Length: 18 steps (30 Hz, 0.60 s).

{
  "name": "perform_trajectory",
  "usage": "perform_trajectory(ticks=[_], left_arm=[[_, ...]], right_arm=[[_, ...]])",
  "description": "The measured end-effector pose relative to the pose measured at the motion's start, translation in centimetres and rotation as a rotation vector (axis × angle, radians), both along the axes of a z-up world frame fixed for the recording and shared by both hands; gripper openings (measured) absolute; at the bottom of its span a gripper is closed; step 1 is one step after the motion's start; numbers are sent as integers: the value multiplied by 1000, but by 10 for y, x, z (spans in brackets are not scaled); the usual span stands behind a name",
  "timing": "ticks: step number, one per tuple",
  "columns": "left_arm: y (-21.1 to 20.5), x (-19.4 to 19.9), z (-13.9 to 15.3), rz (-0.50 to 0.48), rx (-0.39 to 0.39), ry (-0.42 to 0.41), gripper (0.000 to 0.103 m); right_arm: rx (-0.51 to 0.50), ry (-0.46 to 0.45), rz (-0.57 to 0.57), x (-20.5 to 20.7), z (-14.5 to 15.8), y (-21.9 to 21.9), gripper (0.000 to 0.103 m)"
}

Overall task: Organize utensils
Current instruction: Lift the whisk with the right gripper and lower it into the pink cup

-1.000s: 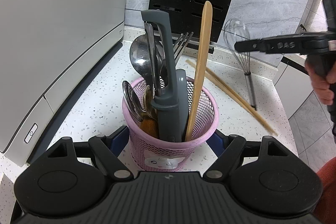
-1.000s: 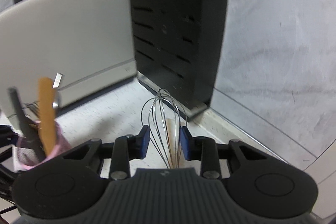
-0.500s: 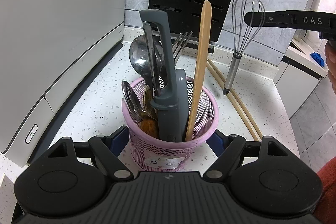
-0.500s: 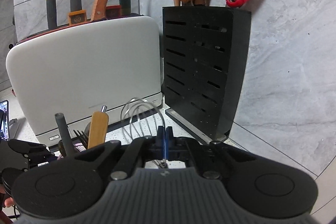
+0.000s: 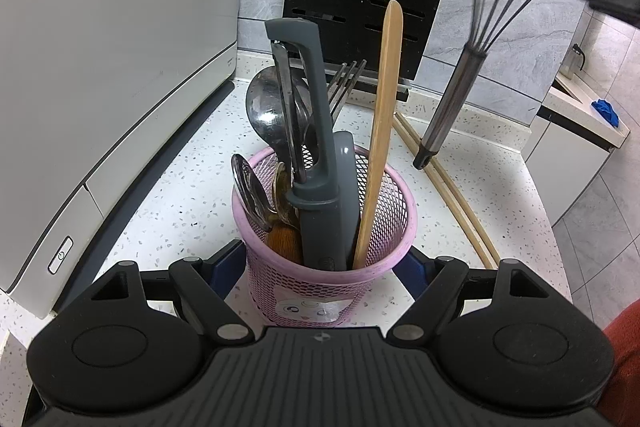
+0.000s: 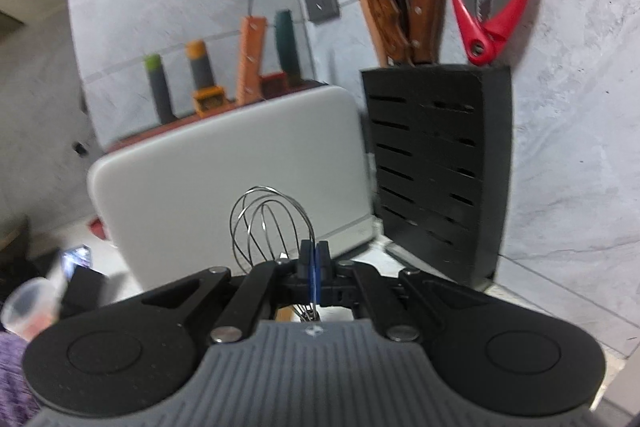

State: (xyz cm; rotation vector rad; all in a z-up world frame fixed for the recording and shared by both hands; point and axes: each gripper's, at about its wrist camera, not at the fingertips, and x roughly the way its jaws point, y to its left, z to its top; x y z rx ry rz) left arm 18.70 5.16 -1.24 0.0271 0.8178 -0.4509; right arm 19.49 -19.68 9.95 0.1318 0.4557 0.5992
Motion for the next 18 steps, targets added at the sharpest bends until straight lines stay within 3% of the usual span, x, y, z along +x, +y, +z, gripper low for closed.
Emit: perform_trajectory(ticks=[8,18], left_arm=[[0,1,0,1,3,-1,92],[0,2,-1,0,4,-1,92]], right_arm=[[143,39,96,-9,11,0,0],[159,87,137,-1,-14,31,0]])
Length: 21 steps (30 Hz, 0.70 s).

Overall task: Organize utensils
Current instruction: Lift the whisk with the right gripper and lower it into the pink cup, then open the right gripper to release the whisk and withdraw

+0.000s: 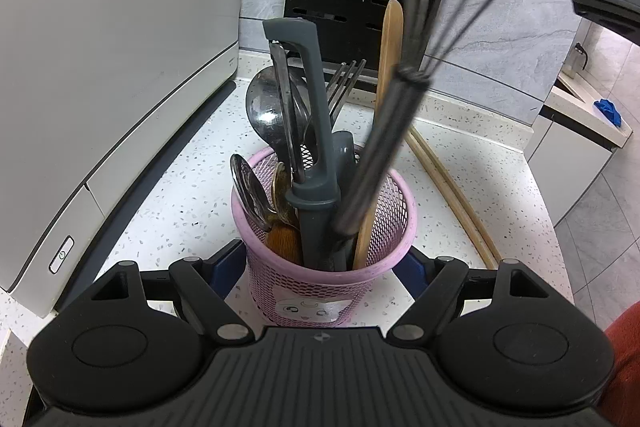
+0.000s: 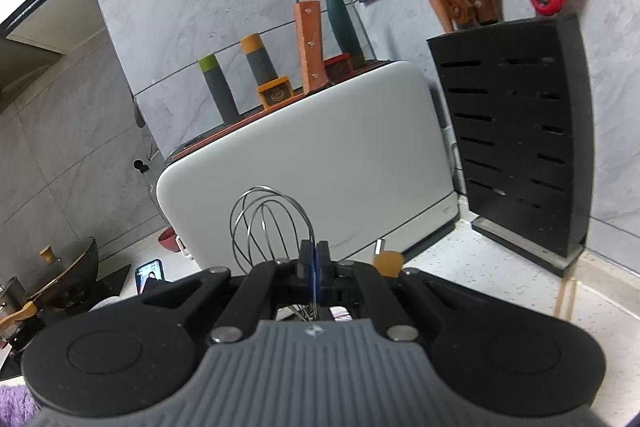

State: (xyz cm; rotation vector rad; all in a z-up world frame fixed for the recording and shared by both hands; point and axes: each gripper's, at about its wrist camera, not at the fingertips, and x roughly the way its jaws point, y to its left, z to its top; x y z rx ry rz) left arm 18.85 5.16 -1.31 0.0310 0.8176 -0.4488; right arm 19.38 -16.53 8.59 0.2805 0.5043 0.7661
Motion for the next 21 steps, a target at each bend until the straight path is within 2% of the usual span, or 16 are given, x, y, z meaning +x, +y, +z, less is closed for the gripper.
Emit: perform_trajectory(ticks=[8,21], left_arm=[[0,0,0,0,0,0,92],[0,0,0,0,0,-1,91]], right_arm=[[-74,-43,40,-3,-17,27,0],[-196,2,76,5,-50,50,0]])
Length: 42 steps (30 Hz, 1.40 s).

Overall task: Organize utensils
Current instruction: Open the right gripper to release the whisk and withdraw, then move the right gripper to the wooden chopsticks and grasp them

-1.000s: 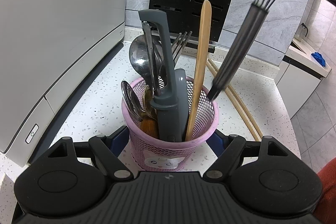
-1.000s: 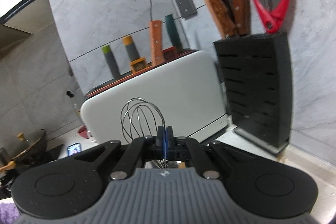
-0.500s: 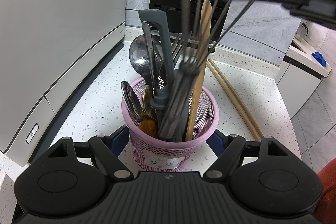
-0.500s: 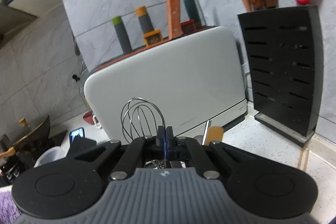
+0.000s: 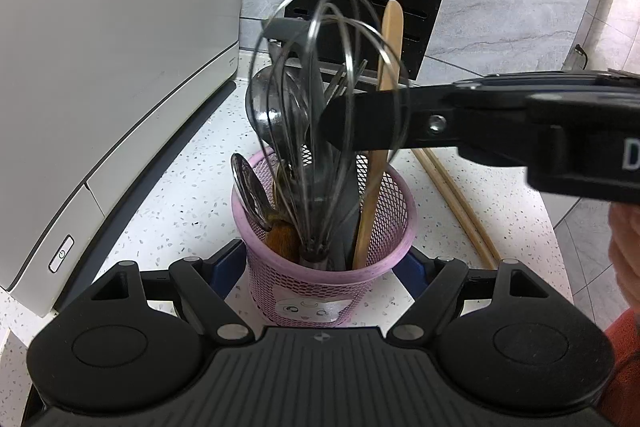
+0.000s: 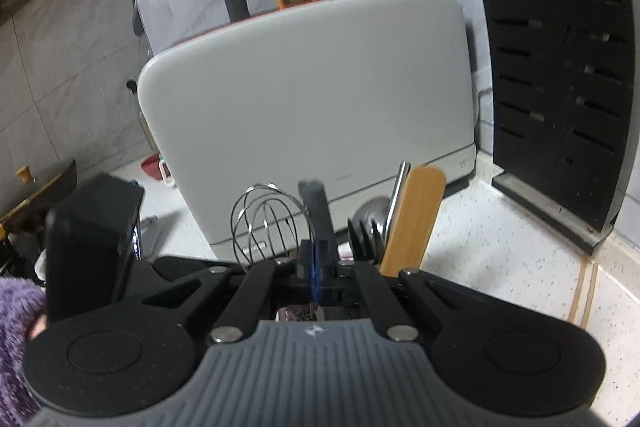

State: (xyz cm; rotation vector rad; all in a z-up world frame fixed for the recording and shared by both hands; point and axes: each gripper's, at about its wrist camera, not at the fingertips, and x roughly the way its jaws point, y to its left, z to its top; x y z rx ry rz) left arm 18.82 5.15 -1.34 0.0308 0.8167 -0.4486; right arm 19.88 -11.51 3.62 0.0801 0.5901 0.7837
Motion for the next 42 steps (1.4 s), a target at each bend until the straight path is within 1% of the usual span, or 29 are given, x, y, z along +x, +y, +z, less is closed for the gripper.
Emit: perform_trajectory(ticks=[2,6,9,10,12,13,14,15,16,20,24,28,30,32,35,38,42], left_arm=[[0,1,0,0,0,0,91],[0,1,0,1,0,0,91],[1,0,0,0,-1,0,91],[1,1,0,0,-1,0,91],[0,0,0,1,0,0,91],[0,0,0,1,0,0,91],[0,0,0,1,-1,0,91],[0,0,0,1,-1,0,91],[0,0,0,1,-1,-1,91],[0,0,0,1,-1,0,91],[1,1,0,1,-2,-1,92],[1,1,0,1,-2,-1,92],[0,0,0,1,-2,0,92],[1,1,-1,1,-2,0,92],[1,0,-1,0,-2,0,92],[1,0,-1,0,-2,0,92],[1,0,-1,0,-2,-1,92]], right_arm=[[-16,-17,1,0,0,2,0],[-22,-21,-20,3,-3,1,0],[-13,-3,-36,8,-5,-2,0],[-13,2,-32,8,-4,-3,3],[-26,6,-36,7,-2,-3,5],[-35,7,-36,6,-1,-3,8],[-35,6,-36,6,1,-5,20],[-34,6,-40,5,4,-7,30],[-32,9,-45,4,6,-9,32],[10,17,-60,4,18,-23,37],[63,10,-101,5,30,-39,39],[97,3,-169,7,38,-56,39],[102,16,-217,11,38,-64,40],[85,47,-272,17,35,-71,40],[28,92,-341,27,25,-75,40],[-37,137,-388,36,13,-76,40],[-134,194,-422,49,-5,-76,40]])
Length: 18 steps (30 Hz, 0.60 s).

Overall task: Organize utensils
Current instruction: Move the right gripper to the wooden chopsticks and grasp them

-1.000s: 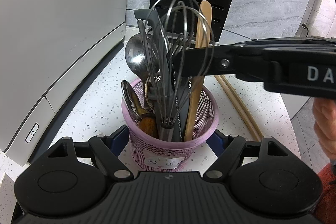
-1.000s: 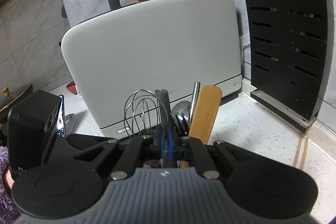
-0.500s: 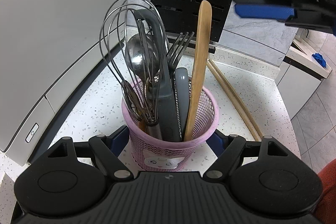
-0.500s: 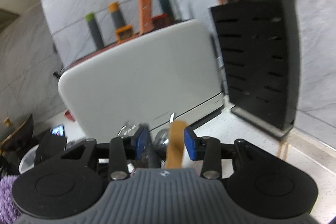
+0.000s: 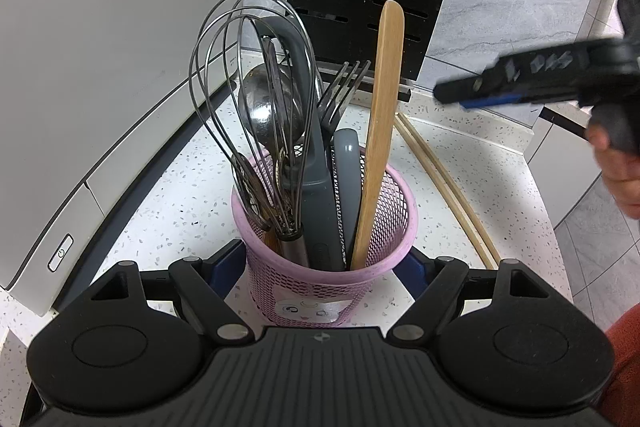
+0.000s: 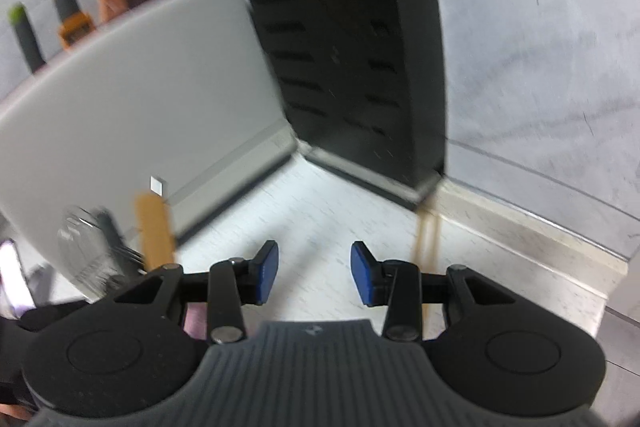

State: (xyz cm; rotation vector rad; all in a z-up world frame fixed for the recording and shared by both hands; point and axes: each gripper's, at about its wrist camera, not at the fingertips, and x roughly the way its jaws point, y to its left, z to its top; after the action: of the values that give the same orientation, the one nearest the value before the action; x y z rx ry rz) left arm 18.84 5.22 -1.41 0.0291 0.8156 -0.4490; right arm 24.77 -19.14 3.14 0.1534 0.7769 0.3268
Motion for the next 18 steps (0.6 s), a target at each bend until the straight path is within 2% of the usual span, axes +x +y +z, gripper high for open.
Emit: perform_trajectory(ticks=[6,12,18], left_arm=[[0,0,0,0,3,0,92],[-1,1,-1,2,6,0,92],[-6,1,-2,4,19,-1,93]], right_arm=[[-50,139,-64,25,-34,-10,40],[-137,203,-154,50,-57,-19,40],[-182,259,-175,67,-75,-14,39]])
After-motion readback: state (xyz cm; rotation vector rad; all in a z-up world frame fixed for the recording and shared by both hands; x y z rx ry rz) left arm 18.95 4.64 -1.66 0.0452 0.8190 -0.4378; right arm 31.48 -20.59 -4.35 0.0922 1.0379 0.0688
